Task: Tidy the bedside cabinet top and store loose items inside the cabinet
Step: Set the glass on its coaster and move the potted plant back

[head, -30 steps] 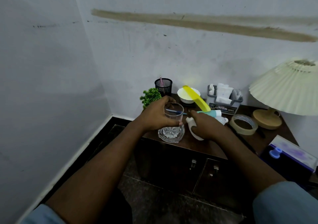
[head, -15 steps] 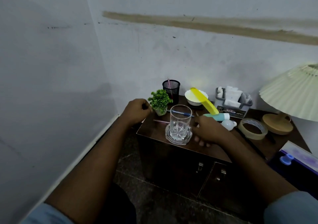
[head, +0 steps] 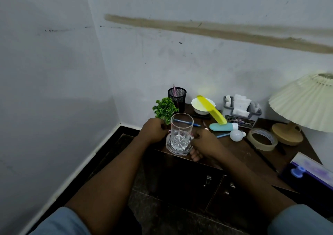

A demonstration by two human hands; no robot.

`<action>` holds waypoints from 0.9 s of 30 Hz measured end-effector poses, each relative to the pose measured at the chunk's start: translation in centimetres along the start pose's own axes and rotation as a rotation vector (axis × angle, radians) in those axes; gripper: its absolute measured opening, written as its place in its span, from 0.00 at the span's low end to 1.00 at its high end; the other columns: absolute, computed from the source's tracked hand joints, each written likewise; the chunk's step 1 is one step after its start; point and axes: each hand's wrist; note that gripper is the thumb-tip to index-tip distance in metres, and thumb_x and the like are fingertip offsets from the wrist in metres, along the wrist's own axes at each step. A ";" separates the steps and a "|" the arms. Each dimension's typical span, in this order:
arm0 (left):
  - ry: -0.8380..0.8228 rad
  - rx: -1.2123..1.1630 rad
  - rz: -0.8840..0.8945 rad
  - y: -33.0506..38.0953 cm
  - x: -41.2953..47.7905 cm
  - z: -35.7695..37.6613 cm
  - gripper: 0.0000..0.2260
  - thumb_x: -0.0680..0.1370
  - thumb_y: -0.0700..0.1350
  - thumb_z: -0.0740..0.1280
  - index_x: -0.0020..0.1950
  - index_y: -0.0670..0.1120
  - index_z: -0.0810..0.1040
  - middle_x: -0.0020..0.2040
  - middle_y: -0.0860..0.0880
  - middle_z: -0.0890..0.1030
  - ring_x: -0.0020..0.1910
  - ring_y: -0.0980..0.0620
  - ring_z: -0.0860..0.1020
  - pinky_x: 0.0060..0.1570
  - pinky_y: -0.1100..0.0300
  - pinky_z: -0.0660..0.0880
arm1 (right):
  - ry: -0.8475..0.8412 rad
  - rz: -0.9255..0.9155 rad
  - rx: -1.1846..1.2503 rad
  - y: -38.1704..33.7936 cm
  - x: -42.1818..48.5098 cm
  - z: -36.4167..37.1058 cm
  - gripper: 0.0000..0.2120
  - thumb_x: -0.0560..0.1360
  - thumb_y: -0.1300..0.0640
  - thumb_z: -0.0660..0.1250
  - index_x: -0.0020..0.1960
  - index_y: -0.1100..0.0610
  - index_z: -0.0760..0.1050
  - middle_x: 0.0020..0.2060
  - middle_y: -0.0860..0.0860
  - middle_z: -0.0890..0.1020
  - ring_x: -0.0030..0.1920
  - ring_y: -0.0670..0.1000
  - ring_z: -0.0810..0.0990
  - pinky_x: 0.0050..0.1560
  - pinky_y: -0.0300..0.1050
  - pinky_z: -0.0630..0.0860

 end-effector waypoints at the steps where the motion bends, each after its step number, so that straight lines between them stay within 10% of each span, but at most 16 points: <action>1: 0.000 -0.021 0.009 0.2 0.1 0.0 0.09 0.78 0.46 0.69 0.39 0.46 0.79 0.37 0.47 0.80 0.38 0.48 0.77 0.34 0.61 0.67 | 0.002 -0.004 0.027 0.0 0.2 0.4 0.11 0.77 0.64 0.61 0.47 0.49 0.76 0.32 0.64 0.84 0.31 0.63 0.84 0.32 0.53 0.82; 7: -0.074 -0.108 -0.010 -1.4 -0.1 -2.1 0.06 0.79 0.42 0.69 0.43 0.47 0.83 0.33 0.55 0.77 0.34 0.54 0.77 0.34 0.63 0.69 | 0.030 -0.004 0.144 0.0 1.8 2.6 0.10 0.79 0.66 0.59 0.48 0.53 0.75 0.28 0.61 0.82 0.27 0.60 0.83 0.29 0.52 0.82; 14: -0.187 -0.594 -0.275 -4.2 -1.8 -3.7 0.05 0.80 0.41 0.71 0.49 0.41 0.85 0.41 0.37 0.85 0.35 0.49 0.81 0.36 0.58 0.81 | -0.004 0.035 0.276 -0.9 2.4 4.7 0.04 0.82 0.65 0.60 0.57 0.61 0.69 0.31 0.60 0.84 0.28 0.58 0.84 0.29 0.47 0.80; 23: -0.175 -0.591 -0.329 -5.5 -2.3 -4.9 0.08 0.79 0.34 0.70 0.56 0.32 0.82 0.52 0.30 0.83 0.34 0.45 0.81 0.36 0.57 0.83 | -0.143 0.047 0.364 -2.5 1.4 6.5 0.05 0.83 0.67 0.58 0.52 0.59 0.70 0.34 0.59 0.84 0.29 0.57 0.82 0.33 0.52 0.83; 27: -0.189 -0.613 -0.347 -5.7 -2.3 -4.8 0.08 0.79 0.35 0.69 0.56 0.32 0.81 0.53 0.30 0.83 0.34 0.45 0.81 0.38 0.55 0.83 | 0.332 -0.181 -0.217 -3.0 3.1 4.4 0.09 0.79 0.60 0.62 0.59 0.58 0.72 0.45 0.58 0.84 0.43 0.60 0.83 0.43 0.56 0.79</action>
Point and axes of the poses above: each hand's wrist, its own x-axis towards the middle knuckle, its own z-axis out of the palm, y = z × x
